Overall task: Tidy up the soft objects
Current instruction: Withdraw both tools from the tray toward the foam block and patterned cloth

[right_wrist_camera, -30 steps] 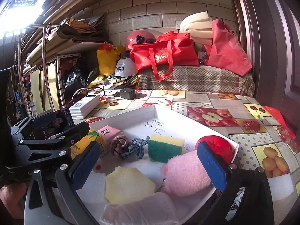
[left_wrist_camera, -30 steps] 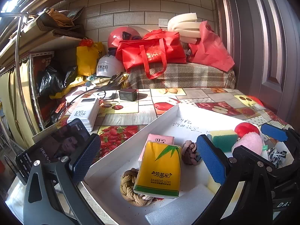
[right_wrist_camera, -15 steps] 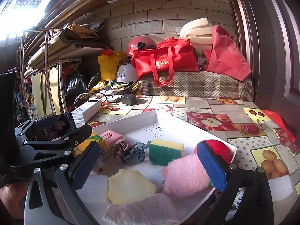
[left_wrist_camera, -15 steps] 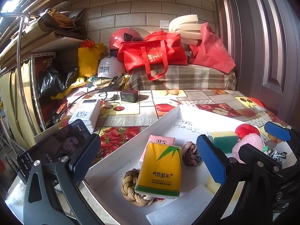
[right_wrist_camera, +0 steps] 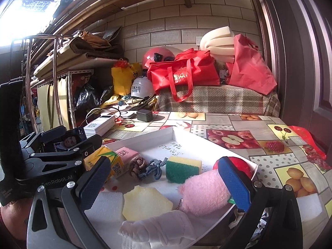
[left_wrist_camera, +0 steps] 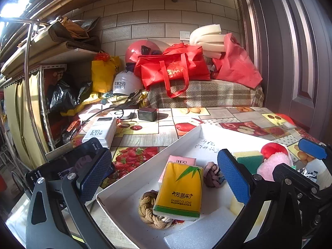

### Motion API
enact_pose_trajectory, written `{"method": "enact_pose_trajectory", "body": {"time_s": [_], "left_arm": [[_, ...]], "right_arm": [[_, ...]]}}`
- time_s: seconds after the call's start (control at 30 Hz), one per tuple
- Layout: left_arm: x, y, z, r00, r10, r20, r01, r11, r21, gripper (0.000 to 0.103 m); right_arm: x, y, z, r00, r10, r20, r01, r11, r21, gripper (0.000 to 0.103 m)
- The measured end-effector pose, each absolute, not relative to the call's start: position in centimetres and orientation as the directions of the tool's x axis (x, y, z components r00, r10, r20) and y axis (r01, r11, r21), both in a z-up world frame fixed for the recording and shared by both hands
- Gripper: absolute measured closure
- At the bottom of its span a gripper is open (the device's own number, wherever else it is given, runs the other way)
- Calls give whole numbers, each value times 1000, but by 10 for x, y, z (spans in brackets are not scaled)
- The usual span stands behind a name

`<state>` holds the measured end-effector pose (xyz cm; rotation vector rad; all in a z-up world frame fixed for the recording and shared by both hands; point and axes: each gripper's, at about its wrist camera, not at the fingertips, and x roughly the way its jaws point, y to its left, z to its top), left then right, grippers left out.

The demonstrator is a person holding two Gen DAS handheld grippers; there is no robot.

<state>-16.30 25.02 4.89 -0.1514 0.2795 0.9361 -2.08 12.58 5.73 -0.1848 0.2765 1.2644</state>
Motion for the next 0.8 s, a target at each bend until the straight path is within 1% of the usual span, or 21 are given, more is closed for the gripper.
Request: {"method": "enact_pose_trajectory", "body": {"time_s": [0.37,0.53,0.8], "left_arm": [[-164,225,49,589,748,-307,-786,618,0,0],[-162,209,49,611,729,-309,-765,644,9,0],[-148,178,50,648,695,-311,-713,698,73,0]], "right_arm": [[-22,97,57,257,918,-301,-961,276,21,0],[-13,89,55,242,911,-334,-960,276,56,0],[14,52,53,288,889,-356,-933,345,106,0]]}}
